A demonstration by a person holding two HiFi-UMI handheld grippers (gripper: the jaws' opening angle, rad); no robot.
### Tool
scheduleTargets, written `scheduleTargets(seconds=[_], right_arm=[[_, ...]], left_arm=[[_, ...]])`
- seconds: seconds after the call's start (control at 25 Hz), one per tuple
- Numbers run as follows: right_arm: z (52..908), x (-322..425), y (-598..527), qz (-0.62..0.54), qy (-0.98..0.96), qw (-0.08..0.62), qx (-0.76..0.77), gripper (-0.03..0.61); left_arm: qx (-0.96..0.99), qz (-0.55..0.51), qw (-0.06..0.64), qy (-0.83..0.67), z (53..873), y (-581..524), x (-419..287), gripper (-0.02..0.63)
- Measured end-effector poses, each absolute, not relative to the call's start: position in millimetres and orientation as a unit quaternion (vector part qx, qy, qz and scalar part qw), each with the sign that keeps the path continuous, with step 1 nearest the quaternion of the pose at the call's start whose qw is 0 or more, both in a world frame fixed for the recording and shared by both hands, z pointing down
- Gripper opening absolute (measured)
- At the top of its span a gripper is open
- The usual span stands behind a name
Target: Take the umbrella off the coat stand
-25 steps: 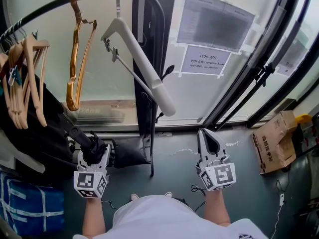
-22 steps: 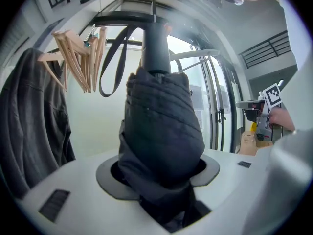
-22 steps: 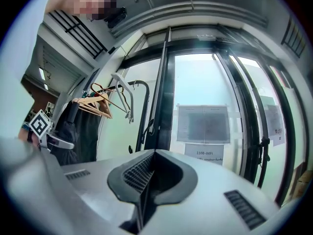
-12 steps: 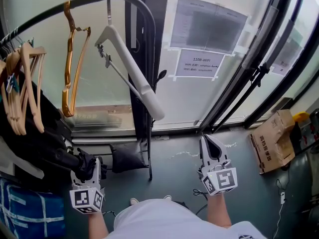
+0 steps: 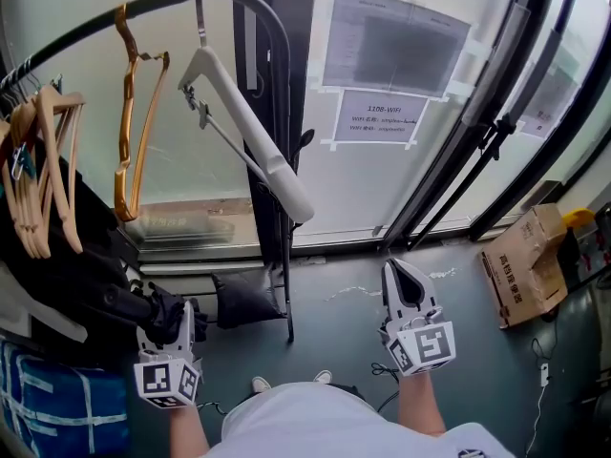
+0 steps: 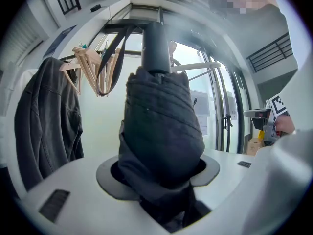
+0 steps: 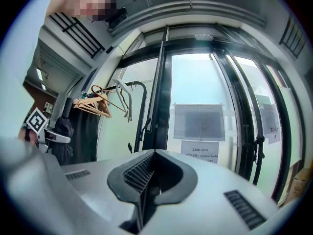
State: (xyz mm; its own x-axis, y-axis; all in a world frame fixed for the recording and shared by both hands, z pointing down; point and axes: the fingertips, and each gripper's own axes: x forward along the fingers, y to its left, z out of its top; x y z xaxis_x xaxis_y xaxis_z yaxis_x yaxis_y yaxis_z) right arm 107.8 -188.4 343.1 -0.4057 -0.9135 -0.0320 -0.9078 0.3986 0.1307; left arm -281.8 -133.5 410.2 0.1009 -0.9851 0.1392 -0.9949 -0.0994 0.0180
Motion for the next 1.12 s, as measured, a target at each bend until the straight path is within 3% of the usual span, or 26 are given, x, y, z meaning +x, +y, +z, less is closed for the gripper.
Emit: scheduleTargets(seconds=[1.12], right_arm=[[340, 79, -180, -0.066, -0.845, 0.035, 0.530, 0.018]], left_arm=[[0.751, 0.051, 0.060, -0.656, 414, -124, -293, 0.253]])
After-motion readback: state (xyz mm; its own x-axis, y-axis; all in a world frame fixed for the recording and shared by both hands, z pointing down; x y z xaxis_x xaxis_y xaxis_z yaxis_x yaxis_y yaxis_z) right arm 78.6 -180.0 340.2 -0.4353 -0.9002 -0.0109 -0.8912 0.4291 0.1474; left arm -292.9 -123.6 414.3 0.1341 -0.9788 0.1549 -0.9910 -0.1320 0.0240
